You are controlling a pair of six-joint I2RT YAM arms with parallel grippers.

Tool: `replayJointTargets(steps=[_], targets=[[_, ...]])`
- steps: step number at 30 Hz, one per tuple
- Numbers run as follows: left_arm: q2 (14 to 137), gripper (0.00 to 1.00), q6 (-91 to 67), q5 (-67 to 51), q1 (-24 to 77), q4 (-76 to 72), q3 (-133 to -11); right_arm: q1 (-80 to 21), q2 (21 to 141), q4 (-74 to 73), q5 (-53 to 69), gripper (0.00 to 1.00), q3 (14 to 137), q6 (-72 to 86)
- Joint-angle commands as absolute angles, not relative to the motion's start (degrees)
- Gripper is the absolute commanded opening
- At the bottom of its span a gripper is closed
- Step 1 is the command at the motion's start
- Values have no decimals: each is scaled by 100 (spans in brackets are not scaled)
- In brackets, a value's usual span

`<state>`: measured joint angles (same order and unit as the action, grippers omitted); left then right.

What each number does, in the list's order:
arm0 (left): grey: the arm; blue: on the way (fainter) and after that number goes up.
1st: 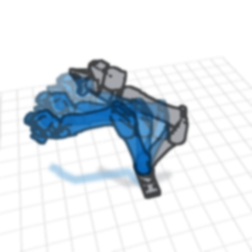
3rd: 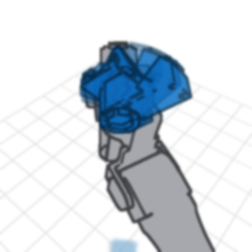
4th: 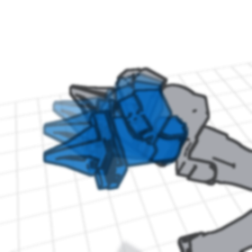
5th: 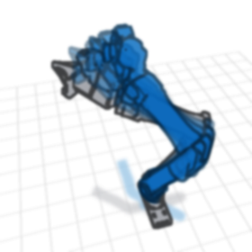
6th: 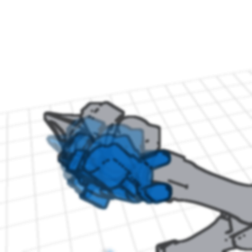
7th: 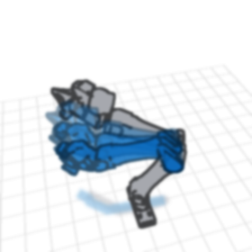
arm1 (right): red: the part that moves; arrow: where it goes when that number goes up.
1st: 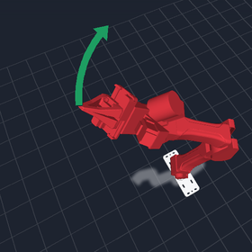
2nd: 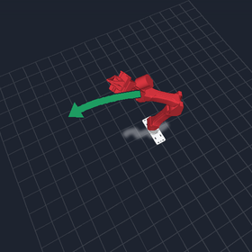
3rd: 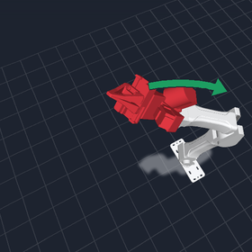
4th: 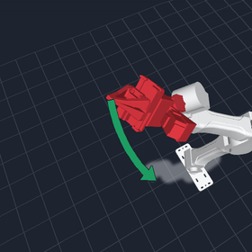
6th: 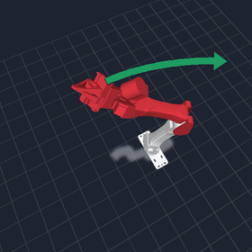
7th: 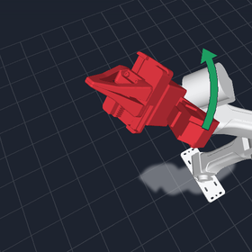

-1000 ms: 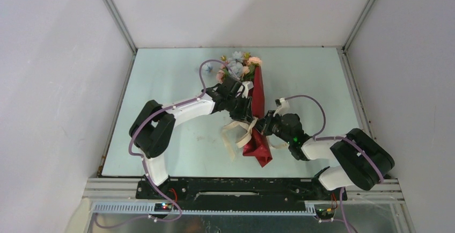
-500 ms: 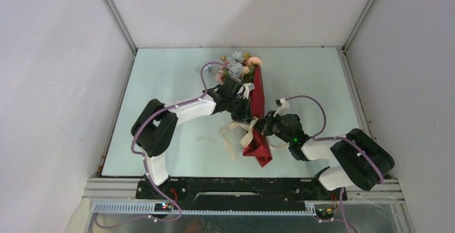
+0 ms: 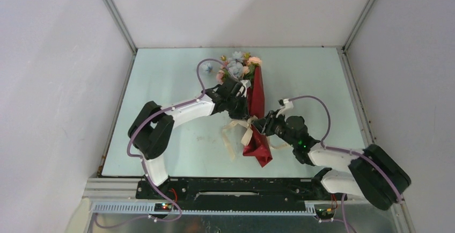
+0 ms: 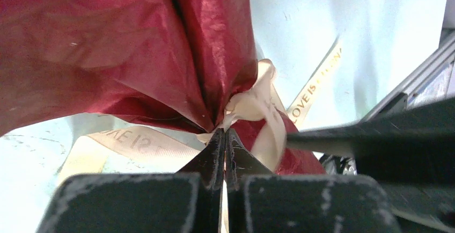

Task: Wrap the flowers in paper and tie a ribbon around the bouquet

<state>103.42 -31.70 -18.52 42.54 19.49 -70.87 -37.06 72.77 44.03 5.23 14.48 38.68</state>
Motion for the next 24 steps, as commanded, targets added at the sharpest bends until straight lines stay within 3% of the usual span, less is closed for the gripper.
replayJointTargets(steps=[1,9,14,24], targets=[[10027,0,-3486,-1365,4292,1783,-7059,-3808,6369,3619,119,38,1490,3410],[10071,0,-4249,-1361,4340,1399,-6930,-4200,5030,1363,-296,53,1894,3564],[10088,0,-4674,-1177,4400,1267,-6866,-4413,5258,1015,308,56,2387,3893],[10025,0,-5129,-1184,4455,772,-6520,-4901,5761,167,8,61,2874,4846]])
